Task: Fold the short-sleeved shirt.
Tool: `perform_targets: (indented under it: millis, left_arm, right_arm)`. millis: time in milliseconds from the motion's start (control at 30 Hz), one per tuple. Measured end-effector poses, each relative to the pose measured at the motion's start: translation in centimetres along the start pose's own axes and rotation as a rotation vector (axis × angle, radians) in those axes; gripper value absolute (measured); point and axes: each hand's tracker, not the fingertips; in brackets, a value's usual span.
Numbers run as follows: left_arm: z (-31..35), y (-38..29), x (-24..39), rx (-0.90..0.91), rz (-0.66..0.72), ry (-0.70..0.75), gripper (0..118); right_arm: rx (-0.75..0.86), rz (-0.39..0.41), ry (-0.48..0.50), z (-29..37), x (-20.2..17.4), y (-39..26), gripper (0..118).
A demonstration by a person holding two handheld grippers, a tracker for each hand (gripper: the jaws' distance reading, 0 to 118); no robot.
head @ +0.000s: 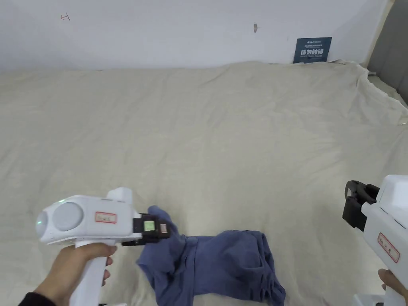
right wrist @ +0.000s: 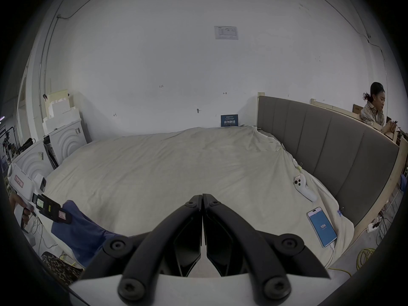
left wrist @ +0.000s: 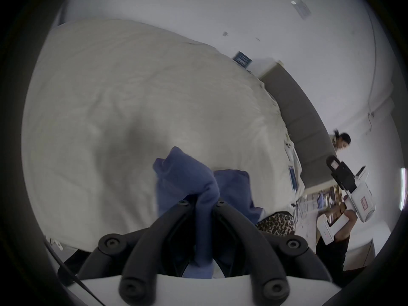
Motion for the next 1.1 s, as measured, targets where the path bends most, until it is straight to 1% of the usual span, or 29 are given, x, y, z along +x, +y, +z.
perform_targets:
  millis: [67,233,300,333,433,467,500,533,567,633,667,700,733,767,867,900,967,1100]
  left_arm:
    - [-2.1,0.0,2.7,-0.03,-0.035,-0.023,12]
    - [-8.1,-0.8,8.0,-0.113,-0.072,-0.035,12]
    - [-10.7,-1.5,9.5,-0.156,-0.09,-0.033,12]
    - [-12.6,-1.6,9.4,-0.17,-0.099,-0.028,12]
    - [-16.2,-2.6,10.3,-0.204,-0.108,0.003,12]
    - [-16.9,-3.2,10.6,-0.215,-0.103,0.041,12]
    - [-17.7,-3.7,10.9,-0.217,-0.102,0.077,13]
    - [-18.5,-4.0,11.1,-0.216,-0.107,0.08,15]
    - [-18.9,-4.3,11.3,-0.214,-0.111,0.087,19]
    - [-18.7,-5.3,12.2,-0.192,-0.117,0.109,35]
    - [-18.7,-5.4,12.5,-0.188,-0.121,0.105,45]
    - [-18.7,-5.5,12.7,-0.18,-0.125,0.093,58]
    - [-18.5,-5.6,13.1,-0.173,-0.125,0.057,58]
    - [-18.3,-5.5,13.2,-0.173,-0.116,0.017,63]
    - [-16.8,-5.0,13.1,-0.174,-0.071,-0.001,94]
    - [-16.0,-4.7,12.9,-0.153,-0.064,-0.003,102]
    - [-14.1,-3.9,12.4,-0.07,-0.061,-0.021,103]
    - [-9.9,-3.0,11.3,0.06,-0.1,0.035,103]
  right_arm:
    - [0.002,-0.007,-0.005,0.2,0.2,-0.2,0]
    - [-0.004,-0.019,-0.011,0.6,0.8,-0.7,0]
    - [-0.006,-0.021,-0.017,0.8,1.0,-0.8,0]
    - [-0.007,-0.023,-0.02,0.9,1.2,-0.8,0]
    - [-0.012,-0.028,-0.031,1.1,1.6,-1.0,0]
    - [-0.012,-0.03,-0.034,1.2,1.7,-1.0,0]
    - [-0.012,-0.031,-0.037,1.3,1.8,-1.0,0]
    - [-0.011,-0.033,-0.041,1.4,1.9,-1.0,0]
    - [-0.012,-0.034,-0.045,1.5,2.0,-1.0,0]
    - [-0.014,-0.034,-0.05,1.6,2.2,-1.1,0]
    - [-0.016,-0.035,-0.052,1.6,2.3,-1.1,0]
    - [-0.018,-0.035,-0.055,1.6,2.4,-1.2,0]
    - [-0.019,-0.036,-0.057,1.6,2.4,-1.2,0]
    - [-0.019,-0.039,-0.057,1.6,2.5,-1.2,0]
    - [-0.018,-0.042,-0.055,1.7,2.4,-1.1,0]
    - [-0.017,-0.043,-0.054,1.7,2.4,-1.1,0]
    - [-0.015,-0.044,-0.05,1.7,2.3,-1.0,0]
    - [-0.01,-0.039,-0.038,1.6,1.9,-0.8,0]
